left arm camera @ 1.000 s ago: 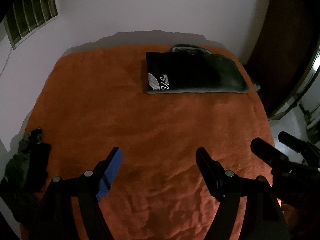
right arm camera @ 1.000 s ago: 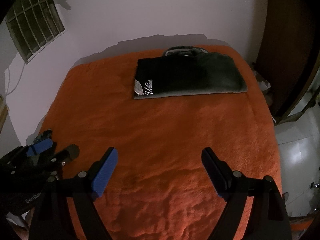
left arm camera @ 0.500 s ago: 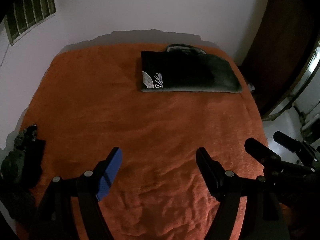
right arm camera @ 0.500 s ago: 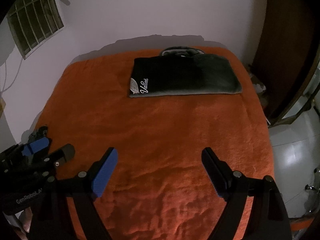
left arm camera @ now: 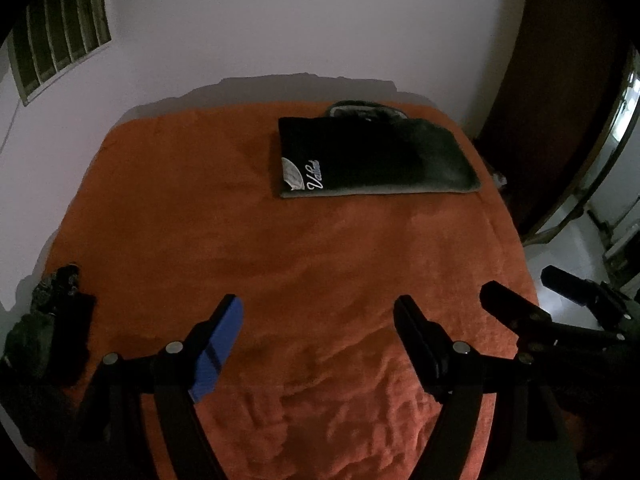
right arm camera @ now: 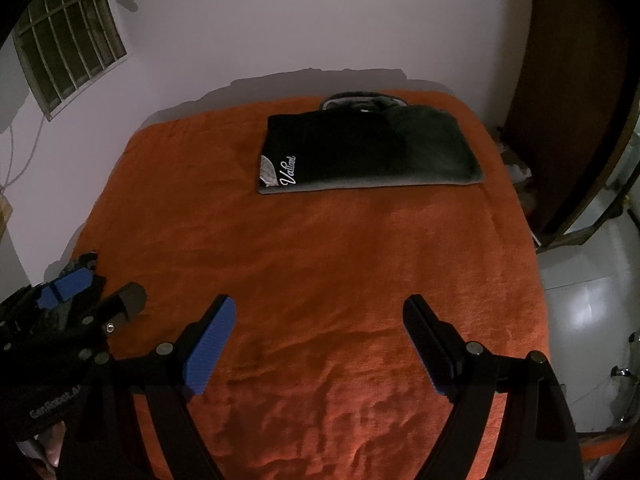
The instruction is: Fold clothes
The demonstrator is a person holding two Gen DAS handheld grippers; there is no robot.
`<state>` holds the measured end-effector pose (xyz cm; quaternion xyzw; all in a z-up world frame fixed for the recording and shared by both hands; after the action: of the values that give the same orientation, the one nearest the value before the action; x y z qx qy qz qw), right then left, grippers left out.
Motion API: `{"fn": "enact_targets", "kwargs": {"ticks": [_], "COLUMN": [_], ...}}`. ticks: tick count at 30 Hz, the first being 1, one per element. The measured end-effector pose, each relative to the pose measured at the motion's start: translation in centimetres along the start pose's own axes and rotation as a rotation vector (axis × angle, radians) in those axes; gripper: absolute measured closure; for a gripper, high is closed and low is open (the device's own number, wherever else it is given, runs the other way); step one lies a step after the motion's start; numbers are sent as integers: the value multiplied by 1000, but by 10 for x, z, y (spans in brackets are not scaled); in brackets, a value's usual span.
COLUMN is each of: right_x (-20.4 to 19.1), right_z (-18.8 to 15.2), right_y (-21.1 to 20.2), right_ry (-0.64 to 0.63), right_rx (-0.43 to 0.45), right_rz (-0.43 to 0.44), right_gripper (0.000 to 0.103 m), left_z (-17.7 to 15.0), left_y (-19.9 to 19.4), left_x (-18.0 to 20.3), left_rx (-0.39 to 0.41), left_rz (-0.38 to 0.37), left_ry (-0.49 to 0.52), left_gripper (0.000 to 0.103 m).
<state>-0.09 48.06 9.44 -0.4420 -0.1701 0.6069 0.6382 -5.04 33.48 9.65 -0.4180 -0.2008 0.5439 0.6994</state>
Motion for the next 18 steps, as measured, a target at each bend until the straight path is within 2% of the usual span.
{"fn": "enact_targets", "kwargs": {"ticks": [11,18], "right_x": [3,-3], "right_z": [0,-1], "right_y": [2,9], "right_ry": [13,10], "right_rx": [-9,-18], "right_rz": [5,19], "right_gripper": [18,18], "left_z": [2,-3], "left_y": [4,5], "left_x": [2,-5], "left_rx": [-9,-7], "left_rz": [-2,23], "left_ry": [6,3], "left_gripper": [24,24]}}
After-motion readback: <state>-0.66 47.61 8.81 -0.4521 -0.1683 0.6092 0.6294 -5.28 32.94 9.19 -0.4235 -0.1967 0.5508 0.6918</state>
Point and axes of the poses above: each gripper's, at about its wrist camera, not at the fingertips, and y roughly the way its jaws point, x to its right, z to its top, the point moved 8 cm from there along y, roughly the way its jaws point, and after that the axes turned 15 degrees about z, right-handed, at the moved point
